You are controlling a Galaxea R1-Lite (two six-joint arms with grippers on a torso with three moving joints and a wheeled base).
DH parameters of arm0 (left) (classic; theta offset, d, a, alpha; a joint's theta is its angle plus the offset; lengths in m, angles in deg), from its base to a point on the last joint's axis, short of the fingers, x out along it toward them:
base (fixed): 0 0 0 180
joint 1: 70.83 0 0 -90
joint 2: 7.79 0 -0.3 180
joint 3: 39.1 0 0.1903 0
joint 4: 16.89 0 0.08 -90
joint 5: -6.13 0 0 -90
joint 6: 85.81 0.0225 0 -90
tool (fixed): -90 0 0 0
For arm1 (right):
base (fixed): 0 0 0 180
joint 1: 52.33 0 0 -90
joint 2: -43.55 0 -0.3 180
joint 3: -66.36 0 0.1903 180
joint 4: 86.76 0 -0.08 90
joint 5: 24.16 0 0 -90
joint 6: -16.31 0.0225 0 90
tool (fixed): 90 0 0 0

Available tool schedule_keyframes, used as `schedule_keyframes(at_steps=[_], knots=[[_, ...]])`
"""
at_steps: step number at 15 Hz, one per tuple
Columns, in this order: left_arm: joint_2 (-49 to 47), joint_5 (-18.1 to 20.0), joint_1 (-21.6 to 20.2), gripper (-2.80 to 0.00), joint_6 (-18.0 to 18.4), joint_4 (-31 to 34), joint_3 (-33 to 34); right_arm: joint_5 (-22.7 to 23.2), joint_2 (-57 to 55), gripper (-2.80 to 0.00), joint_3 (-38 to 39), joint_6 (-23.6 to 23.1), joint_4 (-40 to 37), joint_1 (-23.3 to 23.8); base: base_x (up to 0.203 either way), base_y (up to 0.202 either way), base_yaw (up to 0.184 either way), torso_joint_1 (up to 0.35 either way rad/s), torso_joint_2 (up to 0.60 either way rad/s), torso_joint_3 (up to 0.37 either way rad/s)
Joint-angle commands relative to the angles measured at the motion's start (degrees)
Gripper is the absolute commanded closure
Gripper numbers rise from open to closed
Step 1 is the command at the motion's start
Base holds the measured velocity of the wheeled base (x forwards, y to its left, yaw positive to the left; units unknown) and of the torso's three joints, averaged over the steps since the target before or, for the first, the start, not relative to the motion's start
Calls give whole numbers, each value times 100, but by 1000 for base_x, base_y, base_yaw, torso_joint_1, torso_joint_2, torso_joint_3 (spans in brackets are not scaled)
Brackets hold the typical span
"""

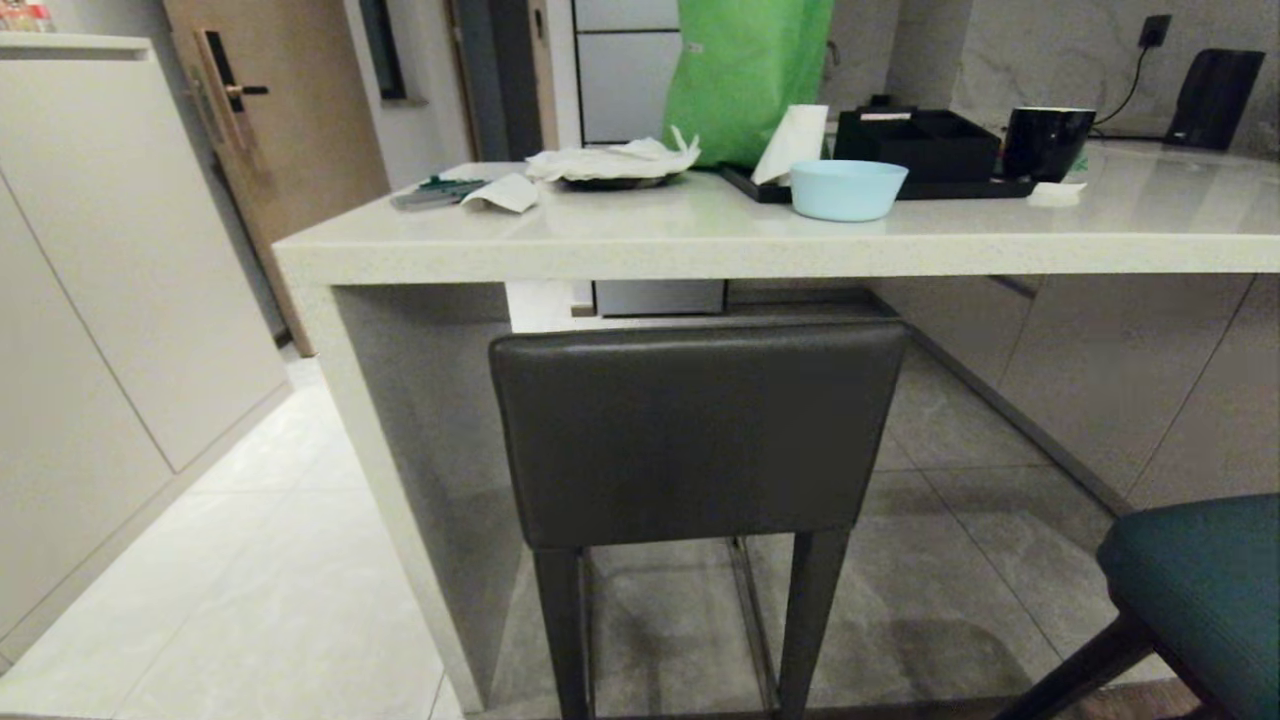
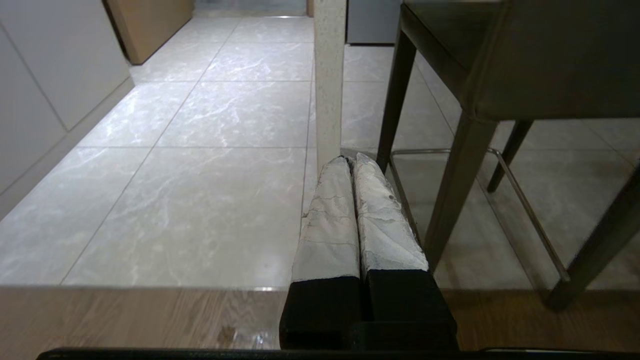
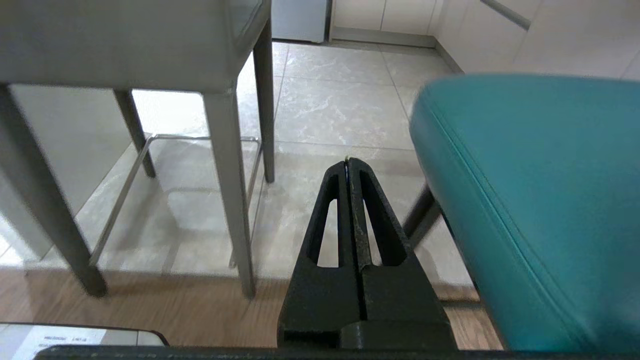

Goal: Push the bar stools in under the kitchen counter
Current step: Pull the gray chair out from under the dining table

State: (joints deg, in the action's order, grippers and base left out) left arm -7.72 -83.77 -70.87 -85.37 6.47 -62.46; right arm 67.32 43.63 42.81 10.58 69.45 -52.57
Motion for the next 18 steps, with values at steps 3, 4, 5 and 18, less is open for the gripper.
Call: schedule_keyframes(at_steps=[3,4,5,18], knots=[[-7,6,-4,0,0,-1,18,2,0,0,1,-7,-2,-2,197,0,-1,2,2,3],[-7,-2,-4,0,0,0,18,2,-7,0,1,-7,-2,-2,189,0,1,4,2,2],[-7,-2,-4,0,0,0,26,-7,-7,0,1,-7,7,-2,193,0,1,2,2,0],[-7,-2,14,-280,-9,0,18,-104,-7,-280,1,378,25,-5,23,0,0,1,1,0]])
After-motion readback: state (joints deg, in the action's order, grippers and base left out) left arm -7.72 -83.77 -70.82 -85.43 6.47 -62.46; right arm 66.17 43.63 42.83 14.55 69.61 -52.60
